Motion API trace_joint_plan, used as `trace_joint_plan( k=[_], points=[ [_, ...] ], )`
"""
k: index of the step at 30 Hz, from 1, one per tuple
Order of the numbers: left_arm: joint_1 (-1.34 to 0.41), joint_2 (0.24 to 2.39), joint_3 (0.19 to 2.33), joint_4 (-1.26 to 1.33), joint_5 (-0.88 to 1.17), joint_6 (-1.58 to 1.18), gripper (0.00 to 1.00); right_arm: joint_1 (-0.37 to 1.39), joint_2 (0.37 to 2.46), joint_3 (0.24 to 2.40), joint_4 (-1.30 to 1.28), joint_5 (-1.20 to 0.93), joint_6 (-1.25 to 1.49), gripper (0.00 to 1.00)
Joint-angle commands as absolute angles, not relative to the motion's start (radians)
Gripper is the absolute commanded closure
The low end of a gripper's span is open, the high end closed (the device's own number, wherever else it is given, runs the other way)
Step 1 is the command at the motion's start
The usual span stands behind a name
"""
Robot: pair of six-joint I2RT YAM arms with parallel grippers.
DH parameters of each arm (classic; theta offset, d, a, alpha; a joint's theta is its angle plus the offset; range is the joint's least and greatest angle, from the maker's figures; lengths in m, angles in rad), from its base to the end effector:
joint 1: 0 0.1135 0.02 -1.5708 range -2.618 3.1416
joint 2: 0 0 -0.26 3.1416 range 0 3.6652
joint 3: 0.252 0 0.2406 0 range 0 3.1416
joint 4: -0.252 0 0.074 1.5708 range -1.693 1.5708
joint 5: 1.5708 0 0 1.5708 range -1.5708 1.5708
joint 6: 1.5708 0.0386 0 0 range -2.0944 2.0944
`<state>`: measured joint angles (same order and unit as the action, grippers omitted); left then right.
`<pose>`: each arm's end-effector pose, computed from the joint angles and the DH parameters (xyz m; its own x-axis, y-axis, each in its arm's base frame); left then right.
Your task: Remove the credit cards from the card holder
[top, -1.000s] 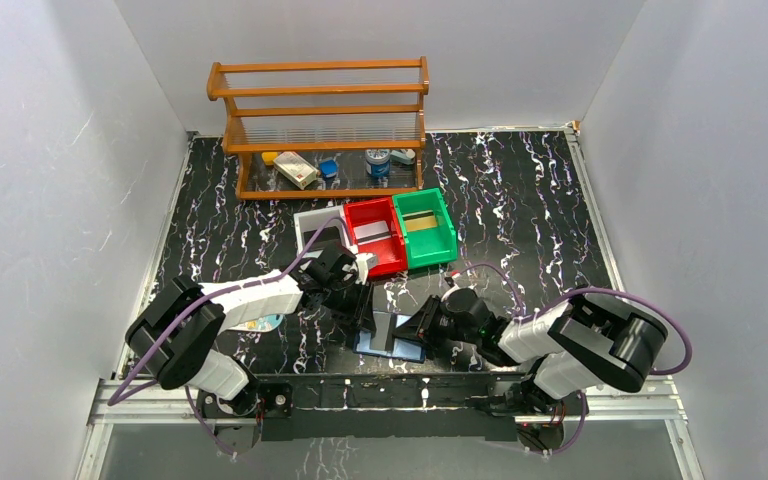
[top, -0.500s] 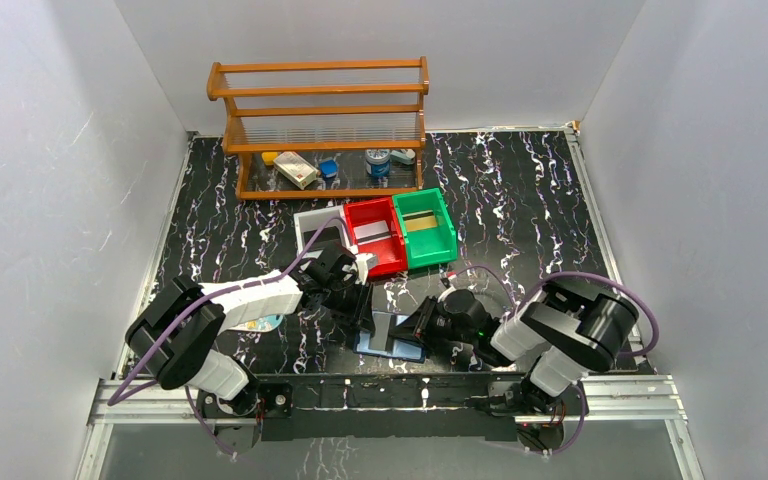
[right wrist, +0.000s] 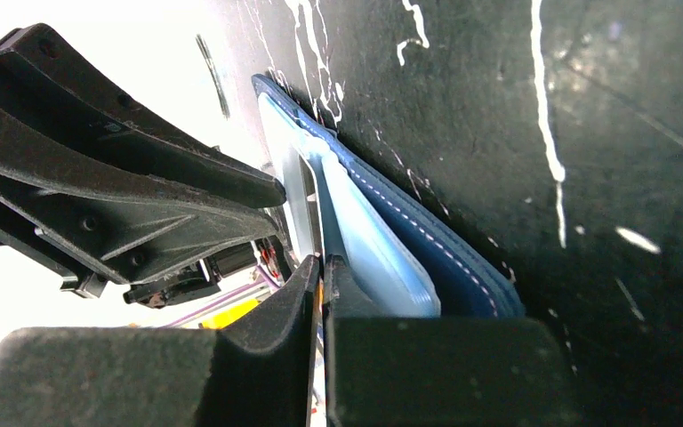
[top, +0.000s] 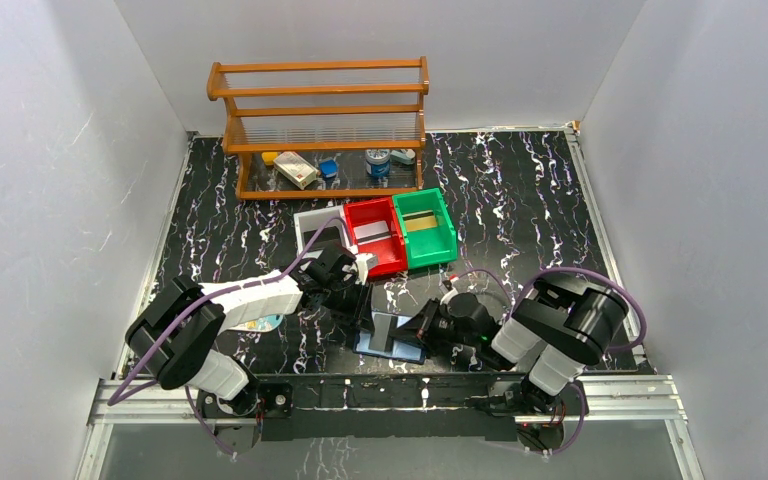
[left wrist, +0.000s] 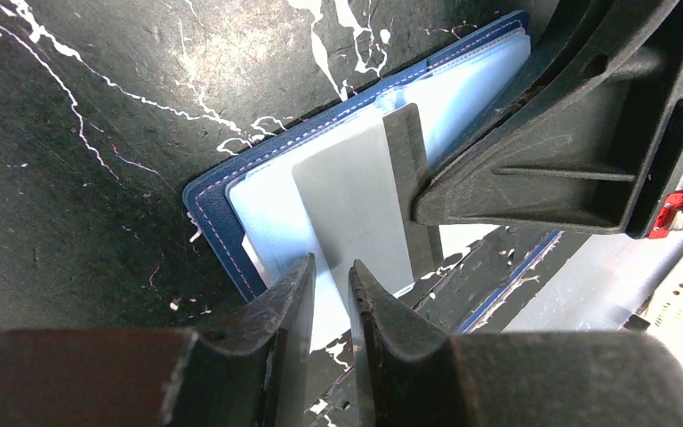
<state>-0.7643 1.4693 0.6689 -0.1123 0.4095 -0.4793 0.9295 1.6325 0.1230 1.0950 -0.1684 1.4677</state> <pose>0.1813 -0.1951 0.1602 -0.8806 0.2582 -0.3974 0.4559 0.6905 -0.5616 0.1221 0.1744 0.0990 -0.9019 0.4312 -0.0271 0.1489 0.3690 0.9174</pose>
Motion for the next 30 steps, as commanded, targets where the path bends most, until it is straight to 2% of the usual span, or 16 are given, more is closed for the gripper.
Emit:
trace_joint_plan(
  k=[1, 7, 22, 24, 30],
  points=[
    [-0.772, 1.478, 0.649, -0.183, 0.377, -0.455, 0.80, 0.927, 1.600, 0.095, 1.100, -0.138, 1.477, 0.90],
    [-0.771, 1.489, 0.661, -0.192, 0.394, -0.441, 0.83, 0.927, 1.611, 0.114, 1.091, -0.145, 1.467, 0.83],
    [-0.773, 1.504, 0.661, -0.192, 0.417, -0.435, 0.91, 0.927, 1.735, 0.151, 1.220, -0.172, 1.483, 0.74],
    [-0.773, 1.504, 0.662, -0.191, 0.417, -0.435, 0.91, 0.927, 1.766, 0.154, 1.228, -0.177, 1.483, 0.74],
    [-0.773, 1.503, 0.662, -0.193, 0.407, -0.436, 0.93, 0.926, 1.749, 0.136, 1.233, -0.169, 1.482, 0.86]
  ],
)
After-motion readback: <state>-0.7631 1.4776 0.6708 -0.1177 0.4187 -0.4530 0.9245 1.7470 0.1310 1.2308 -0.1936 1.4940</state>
